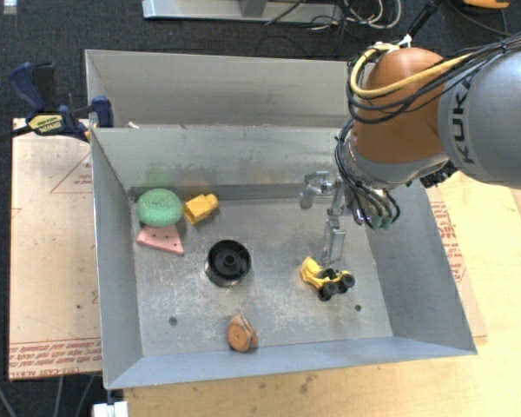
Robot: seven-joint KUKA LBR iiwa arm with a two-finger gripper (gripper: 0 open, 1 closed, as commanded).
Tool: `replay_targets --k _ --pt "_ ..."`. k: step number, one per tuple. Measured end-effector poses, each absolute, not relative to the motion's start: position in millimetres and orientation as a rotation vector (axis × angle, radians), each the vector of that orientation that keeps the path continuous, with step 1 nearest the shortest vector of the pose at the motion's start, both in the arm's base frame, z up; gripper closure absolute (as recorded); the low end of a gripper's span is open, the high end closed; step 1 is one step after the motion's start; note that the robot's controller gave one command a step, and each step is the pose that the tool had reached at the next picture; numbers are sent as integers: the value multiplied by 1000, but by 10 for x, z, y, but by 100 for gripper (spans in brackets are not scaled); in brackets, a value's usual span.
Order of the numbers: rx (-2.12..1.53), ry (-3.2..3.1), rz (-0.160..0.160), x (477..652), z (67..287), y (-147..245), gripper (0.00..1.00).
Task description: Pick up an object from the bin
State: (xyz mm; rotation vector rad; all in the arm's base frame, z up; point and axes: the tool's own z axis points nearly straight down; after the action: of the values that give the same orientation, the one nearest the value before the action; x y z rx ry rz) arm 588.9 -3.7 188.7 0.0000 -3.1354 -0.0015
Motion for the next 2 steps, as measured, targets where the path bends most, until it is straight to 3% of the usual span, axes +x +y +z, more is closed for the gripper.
replay_targets --k 1,2 --pt "0 -3143 -1 5903 1935 -38 0" --pt "8 -3148 -2 5494 1377 -388 0"
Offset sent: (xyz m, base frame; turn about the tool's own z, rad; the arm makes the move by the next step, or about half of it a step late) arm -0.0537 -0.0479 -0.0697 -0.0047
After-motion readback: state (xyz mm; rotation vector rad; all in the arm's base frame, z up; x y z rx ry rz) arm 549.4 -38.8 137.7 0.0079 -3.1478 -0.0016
